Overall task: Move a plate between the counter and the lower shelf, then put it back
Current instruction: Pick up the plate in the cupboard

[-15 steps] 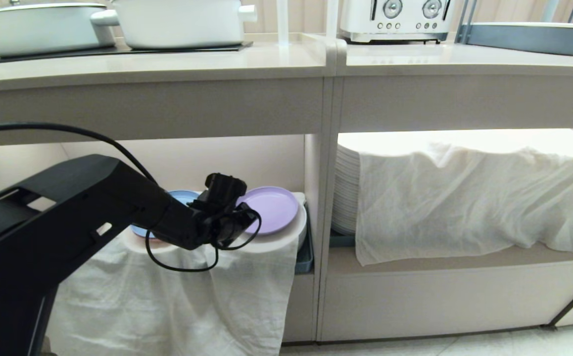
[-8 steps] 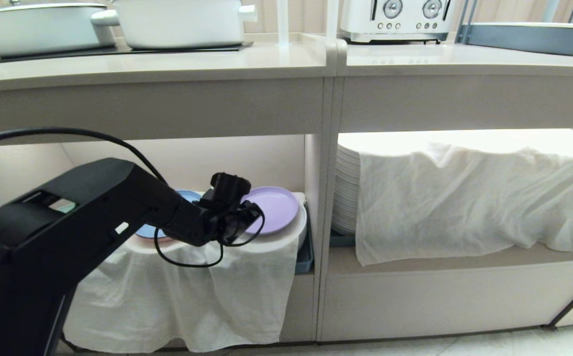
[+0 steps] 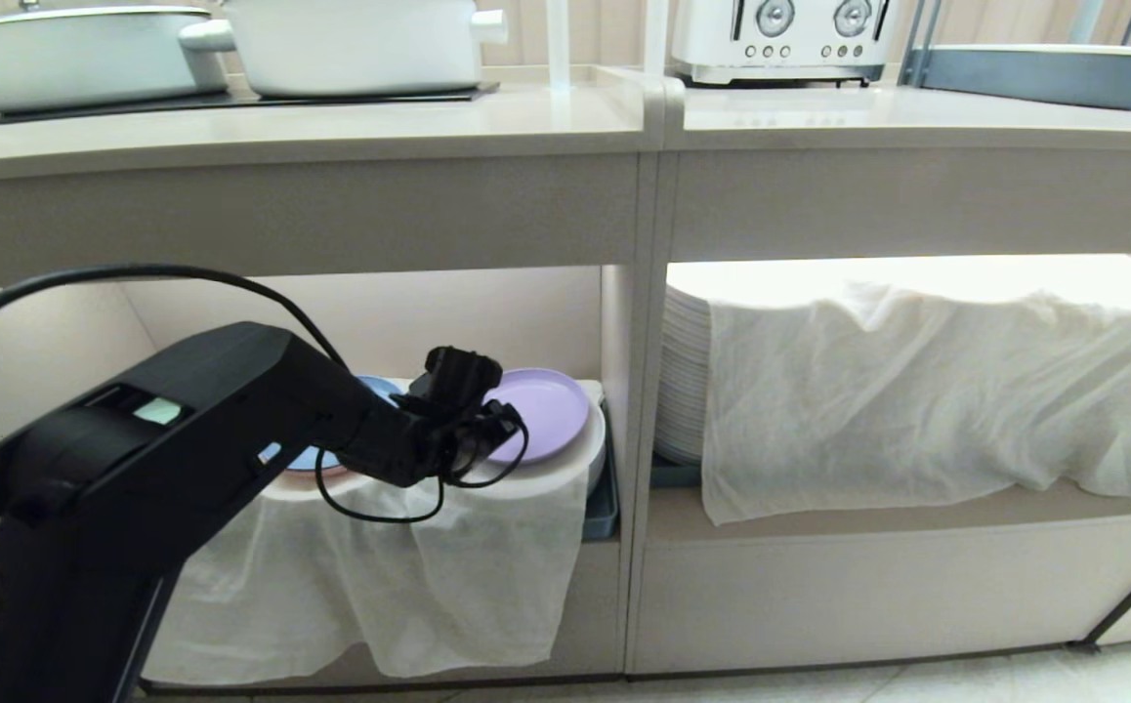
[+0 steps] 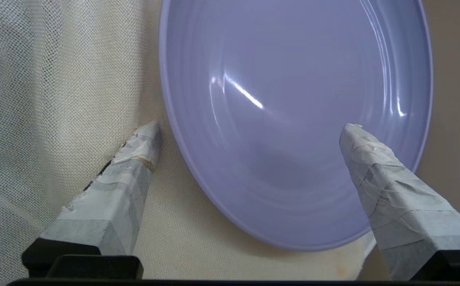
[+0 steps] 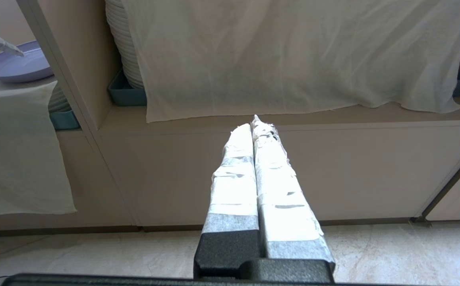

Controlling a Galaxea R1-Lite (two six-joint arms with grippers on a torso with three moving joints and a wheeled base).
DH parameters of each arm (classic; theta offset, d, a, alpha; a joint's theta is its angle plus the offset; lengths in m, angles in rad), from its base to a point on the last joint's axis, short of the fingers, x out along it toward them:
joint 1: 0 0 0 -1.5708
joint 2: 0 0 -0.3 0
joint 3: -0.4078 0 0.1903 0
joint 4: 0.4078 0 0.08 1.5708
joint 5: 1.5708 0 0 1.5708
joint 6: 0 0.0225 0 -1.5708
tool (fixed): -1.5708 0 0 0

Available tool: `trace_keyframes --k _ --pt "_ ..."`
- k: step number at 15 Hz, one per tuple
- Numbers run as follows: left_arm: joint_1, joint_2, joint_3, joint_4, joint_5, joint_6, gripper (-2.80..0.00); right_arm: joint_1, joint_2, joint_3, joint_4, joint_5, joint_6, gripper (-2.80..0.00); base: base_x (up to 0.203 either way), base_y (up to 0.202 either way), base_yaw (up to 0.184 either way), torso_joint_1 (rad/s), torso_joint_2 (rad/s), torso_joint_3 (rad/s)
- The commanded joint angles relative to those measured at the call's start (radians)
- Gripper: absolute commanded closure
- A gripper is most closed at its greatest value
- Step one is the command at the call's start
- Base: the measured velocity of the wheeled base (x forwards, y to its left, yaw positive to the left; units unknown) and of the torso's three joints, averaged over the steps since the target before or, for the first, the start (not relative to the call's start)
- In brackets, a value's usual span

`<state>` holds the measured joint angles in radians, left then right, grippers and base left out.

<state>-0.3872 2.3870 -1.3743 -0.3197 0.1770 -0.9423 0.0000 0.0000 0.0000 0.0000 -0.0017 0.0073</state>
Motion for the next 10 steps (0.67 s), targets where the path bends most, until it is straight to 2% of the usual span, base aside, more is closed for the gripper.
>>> trace_keyframes --k 1,10 --pt "-0.001 0.011 0.0 -0.001 0.002 -0.004 -2.8 0.0 0.0 0.0 0.0 0.0 0.0 0.0 0.0 0.0 0.0 0.0 0.0 0.0" --pt "-0.007 0.014 -0.002 -0.001 0.021 -0.004 -2.8 0.0 0.0 0.0 0.0 0.0 0.0 0.0 0.0 0.0 0.0 0.0 0.0 0.0"
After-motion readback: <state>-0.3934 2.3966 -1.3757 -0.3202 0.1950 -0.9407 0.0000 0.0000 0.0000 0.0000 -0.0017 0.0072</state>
